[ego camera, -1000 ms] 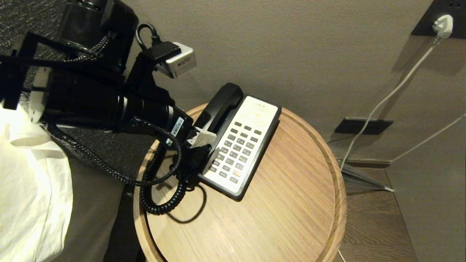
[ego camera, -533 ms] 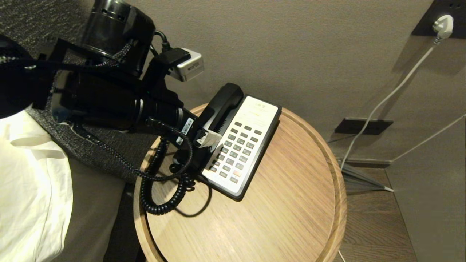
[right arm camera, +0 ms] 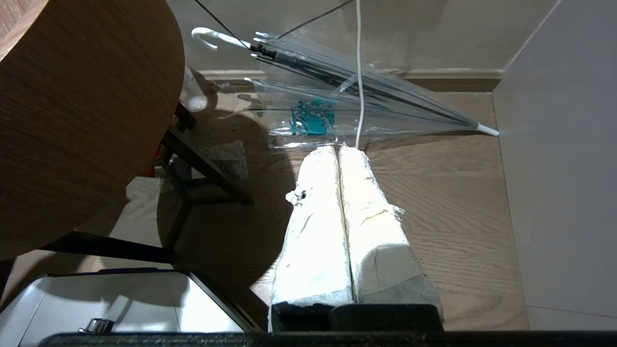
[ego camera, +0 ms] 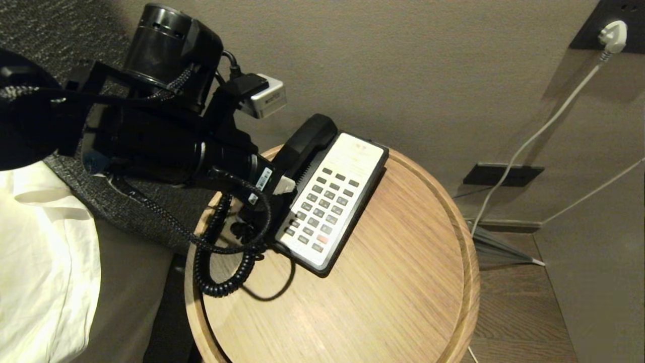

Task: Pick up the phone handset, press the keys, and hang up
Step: Pick up the desk phone handset

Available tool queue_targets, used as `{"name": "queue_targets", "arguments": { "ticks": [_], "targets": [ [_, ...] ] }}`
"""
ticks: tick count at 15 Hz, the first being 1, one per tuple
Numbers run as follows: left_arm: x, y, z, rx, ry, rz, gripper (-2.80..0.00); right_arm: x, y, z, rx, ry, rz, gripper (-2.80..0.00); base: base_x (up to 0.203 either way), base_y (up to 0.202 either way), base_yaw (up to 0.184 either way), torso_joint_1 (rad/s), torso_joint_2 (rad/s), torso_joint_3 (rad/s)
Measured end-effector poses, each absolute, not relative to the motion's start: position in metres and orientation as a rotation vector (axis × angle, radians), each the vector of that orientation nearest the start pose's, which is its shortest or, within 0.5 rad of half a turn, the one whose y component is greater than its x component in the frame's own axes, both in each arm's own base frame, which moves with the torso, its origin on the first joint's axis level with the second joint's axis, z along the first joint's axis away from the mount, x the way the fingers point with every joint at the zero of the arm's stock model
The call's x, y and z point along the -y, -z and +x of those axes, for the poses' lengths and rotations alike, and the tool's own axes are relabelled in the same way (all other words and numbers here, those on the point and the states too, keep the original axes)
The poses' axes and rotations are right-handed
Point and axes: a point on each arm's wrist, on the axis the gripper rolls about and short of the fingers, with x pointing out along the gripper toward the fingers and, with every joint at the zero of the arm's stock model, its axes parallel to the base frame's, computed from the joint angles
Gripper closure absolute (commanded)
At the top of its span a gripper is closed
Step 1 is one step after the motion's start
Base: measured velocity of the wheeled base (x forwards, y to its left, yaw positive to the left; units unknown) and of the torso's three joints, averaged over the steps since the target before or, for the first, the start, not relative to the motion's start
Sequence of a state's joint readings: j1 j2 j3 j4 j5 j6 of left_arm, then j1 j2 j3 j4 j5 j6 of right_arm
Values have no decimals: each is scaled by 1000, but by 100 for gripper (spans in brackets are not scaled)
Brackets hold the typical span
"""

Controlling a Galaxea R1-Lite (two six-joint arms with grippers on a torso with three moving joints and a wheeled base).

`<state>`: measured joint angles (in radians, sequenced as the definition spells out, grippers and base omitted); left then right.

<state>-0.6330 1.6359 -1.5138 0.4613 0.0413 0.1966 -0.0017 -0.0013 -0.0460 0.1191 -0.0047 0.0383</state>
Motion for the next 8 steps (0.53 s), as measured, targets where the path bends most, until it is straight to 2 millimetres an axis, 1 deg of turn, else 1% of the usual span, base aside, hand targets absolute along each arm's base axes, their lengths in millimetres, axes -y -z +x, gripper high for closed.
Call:
{"name": "queue_targets", "arguments": {
  "ticks": [2,4,6,8],
  "targets": [
    [168,-299,229,-497,629,380,0,0,-76,-27,-71,8,38,0,0,0,0,0,0,0],
    [165,-306,224,-474,604,353,0,0,-76,-27,-71,8,38,0,0,0,0,0,0,0],
    [159,-318,216,-443,573,292,0,0,-76,-27,-72,8,38,0,0,0,0,0,0,0],
    [148,-334,203,-402,545,207,0,0,-76,-27,-71,8,38,0,0,0,0,0,0,0]
  ]
}}
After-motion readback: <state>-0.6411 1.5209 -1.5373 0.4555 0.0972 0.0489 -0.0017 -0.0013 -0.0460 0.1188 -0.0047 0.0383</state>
